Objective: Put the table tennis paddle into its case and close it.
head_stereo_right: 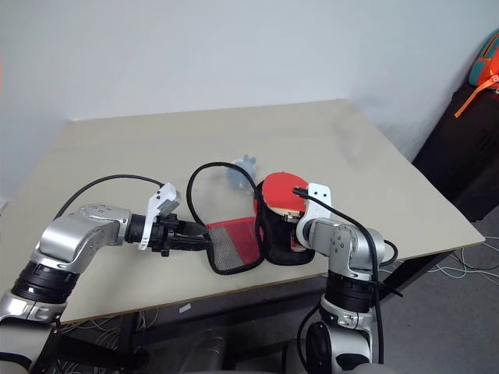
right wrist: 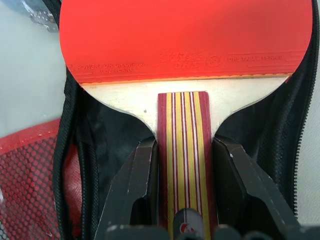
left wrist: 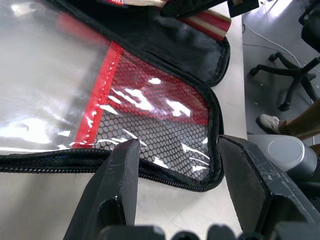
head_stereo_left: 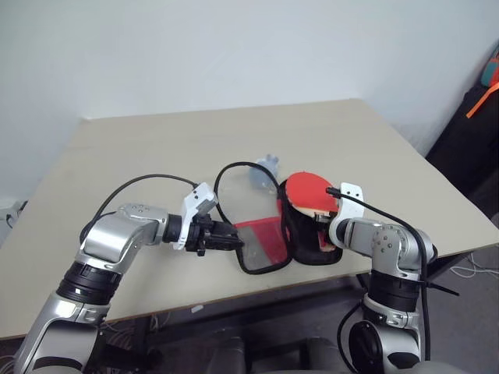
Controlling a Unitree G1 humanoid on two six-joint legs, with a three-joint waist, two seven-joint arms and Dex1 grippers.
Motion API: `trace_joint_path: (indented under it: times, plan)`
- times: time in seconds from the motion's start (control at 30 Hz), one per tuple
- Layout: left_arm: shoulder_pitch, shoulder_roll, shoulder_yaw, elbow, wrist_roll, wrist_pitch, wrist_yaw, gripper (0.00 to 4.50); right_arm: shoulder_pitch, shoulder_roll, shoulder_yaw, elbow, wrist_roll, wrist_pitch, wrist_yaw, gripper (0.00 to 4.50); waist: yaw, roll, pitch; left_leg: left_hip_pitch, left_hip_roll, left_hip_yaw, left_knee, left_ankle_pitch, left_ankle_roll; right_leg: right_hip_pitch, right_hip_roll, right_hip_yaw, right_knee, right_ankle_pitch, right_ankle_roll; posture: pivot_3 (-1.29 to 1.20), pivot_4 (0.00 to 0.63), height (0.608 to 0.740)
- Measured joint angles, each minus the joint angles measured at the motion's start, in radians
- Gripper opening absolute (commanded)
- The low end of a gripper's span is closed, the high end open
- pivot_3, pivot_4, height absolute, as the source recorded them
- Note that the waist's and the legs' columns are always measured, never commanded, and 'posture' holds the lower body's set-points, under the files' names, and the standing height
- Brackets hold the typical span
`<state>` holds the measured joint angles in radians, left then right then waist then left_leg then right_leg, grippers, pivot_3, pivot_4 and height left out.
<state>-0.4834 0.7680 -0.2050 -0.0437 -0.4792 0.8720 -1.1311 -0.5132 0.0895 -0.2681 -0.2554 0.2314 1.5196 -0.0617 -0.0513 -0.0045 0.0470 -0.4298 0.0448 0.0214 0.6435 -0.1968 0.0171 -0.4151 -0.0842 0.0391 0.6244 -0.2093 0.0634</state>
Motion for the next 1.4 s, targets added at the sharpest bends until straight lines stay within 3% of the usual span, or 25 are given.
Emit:
trace_joint_path:
  times: [0.9,1.23,1.4]
  plan:
    - [0.028,0.000,-0.001,-0.023,-0.004,0.001,0.018,2.61,0.026,-0.005,0.046,-0.030,-0.015,0.033,0.015,1.23,-0.001,0.000,0.000,0.000,0.000,0.001,-0.001,0.000,0.000,-0.002,0.000,0.000,0.000,0.000,-0.001,0.00,0.000,0.740]
    - [0.029,0.000,-0.001,-0.024,-0.005,0.003,0.019,2.61,0.023,0.003,0.066,0.003,-0.025,-0.015,0.037,4.48,0.000,0.000,0.000,0.000,0.000,0.001,-0.001,0.000,0.000,-0.003,0.000,0.000,0.000,0.000,-0.001,0.00,0.000,0.740]
    - [0.028,0.000,0.024,-0.021,-0.009,0.008,0.021,2.61,0.006,0.004,-0.001,0.012,-0.019,-0.070,0.052,4.48,-0.001,0.000,0.000,-0.001,0.000,0.001,-0.001,0.000,0.000,-0.004,0.000,0.001,0.000,0.000,-0.001,0.00,0.000,0.740]
